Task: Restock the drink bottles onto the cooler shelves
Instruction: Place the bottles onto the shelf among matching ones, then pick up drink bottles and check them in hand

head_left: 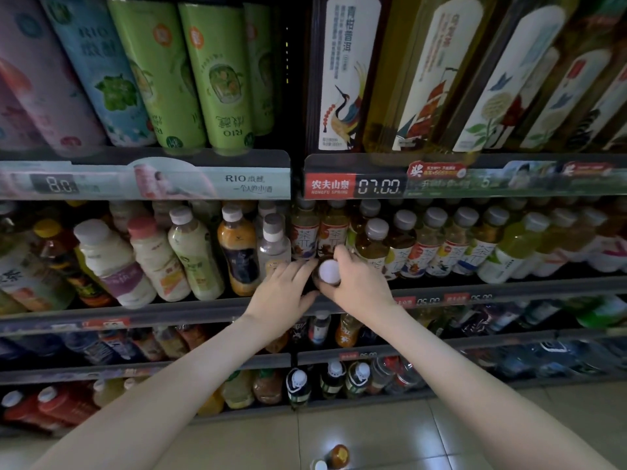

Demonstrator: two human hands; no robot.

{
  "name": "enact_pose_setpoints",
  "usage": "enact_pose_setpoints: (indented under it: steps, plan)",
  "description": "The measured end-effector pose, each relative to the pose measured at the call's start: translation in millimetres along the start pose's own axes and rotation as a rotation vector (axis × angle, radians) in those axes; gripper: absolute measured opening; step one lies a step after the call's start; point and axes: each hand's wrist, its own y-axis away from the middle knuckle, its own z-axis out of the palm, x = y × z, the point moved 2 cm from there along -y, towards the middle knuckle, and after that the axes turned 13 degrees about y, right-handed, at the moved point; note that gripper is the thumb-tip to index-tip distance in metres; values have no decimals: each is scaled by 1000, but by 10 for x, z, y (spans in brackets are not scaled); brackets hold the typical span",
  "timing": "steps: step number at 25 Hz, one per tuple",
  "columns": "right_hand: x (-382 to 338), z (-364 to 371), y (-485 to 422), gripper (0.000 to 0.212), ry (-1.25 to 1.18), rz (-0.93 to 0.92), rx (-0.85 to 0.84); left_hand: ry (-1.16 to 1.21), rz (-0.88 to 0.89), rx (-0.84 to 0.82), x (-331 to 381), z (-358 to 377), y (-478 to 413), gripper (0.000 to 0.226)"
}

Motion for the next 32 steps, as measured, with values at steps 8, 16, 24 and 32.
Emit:
enact_pose_setpoints:
  steps: [8,16,24,32]
  plan:
    - [183,18,33,44,-367,25,-108,212,-247,2,293,136,-244,53]
    - [546,79,129,64,-234,16,-4,449,-389,39,422,82,-512,51]
    - [778,90,-111,78,150,38,-14,336,-270,-178,342,44,-952,56]
    - [918,173,-194,89,124,-17,65,281,-307,-246,375,122,-1015,71]
